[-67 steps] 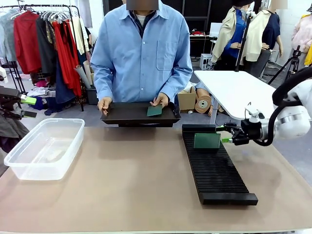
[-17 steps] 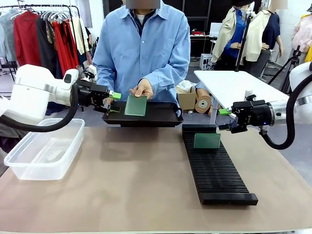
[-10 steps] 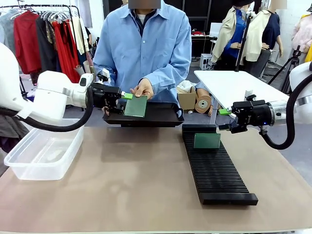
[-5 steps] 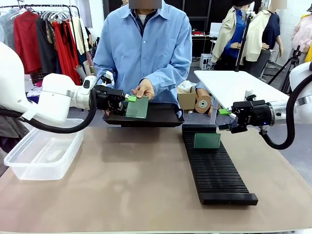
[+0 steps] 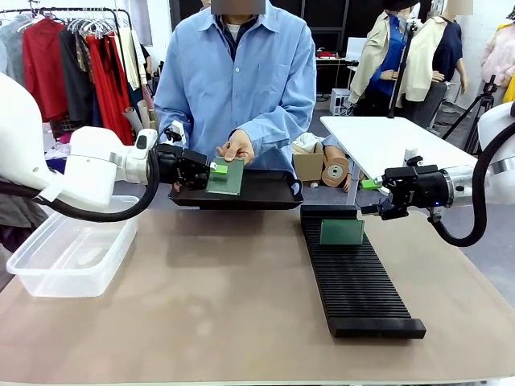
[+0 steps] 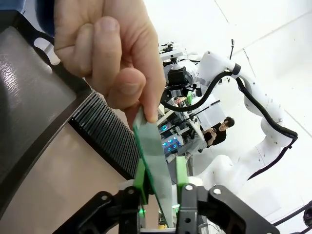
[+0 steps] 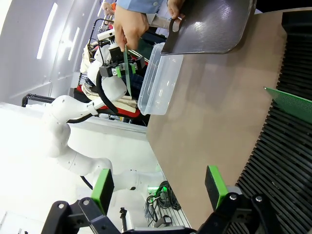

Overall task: Sort PCBs into racks and boxes based on the side picked up.
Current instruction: Pick up the Blank PCB handed by the Human.

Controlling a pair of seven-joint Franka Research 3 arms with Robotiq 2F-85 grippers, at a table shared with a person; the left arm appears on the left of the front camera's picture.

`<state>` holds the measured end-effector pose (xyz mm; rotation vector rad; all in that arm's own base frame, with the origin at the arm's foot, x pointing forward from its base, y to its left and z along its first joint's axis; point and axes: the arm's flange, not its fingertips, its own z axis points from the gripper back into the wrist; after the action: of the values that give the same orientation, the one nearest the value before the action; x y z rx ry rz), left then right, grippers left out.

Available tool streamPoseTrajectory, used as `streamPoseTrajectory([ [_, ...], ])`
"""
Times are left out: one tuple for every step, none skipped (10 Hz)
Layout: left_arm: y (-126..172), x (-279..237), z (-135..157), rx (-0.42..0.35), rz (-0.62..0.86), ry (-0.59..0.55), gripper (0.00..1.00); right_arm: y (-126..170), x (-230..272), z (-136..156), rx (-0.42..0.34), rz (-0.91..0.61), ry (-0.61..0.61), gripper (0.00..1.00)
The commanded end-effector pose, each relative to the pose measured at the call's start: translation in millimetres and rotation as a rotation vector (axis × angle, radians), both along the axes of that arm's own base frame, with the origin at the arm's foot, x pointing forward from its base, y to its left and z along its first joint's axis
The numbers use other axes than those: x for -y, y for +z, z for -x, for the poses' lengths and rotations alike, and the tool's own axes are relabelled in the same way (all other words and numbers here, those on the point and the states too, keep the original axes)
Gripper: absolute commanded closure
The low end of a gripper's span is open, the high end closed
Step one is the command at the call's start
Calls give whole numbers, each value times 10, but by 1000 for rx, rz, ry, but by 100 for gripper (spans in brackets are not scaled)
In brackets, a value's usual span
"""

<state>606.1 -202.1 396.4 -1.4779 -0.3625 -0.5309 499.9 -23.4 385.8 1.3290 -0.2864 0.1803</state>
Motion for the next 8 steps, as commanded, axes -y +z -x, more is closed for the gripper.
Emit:
streamPoseTrajectory([
  [37, 26, -55, -23, 19, -1, 100, 21, -5, -6, 4, -4, -3, 0],
  [37, 23, -56, -24, 18, -5, 100, 21, -5, -6, 4, -4, -3, 0],
  [36, 17, -55, -24, 18, -7, 100, 21, -5, -6, 4, -4, -3, 0],
  [36, 9, -57, -31, 26, -15, 100, 21, -5, -6, 4, -4, -3, 0],
  [33, 1, -63, -33, 27, -9, 100, 21, -5, -6, 4, -4, -3, 0],
  [-16, 8, -3, -11, 2, -4, 100, 21, -5, -6, 4, -4, -3, 0],
  [-16, 8, -3, -11, 2, -4, 100, 21, -5, -6, 4, -4, -3, 0],
  [-16, 8, -3, -11, 2, -4, 100, 21, -5, -6, 4, -4, -3, 0],
])
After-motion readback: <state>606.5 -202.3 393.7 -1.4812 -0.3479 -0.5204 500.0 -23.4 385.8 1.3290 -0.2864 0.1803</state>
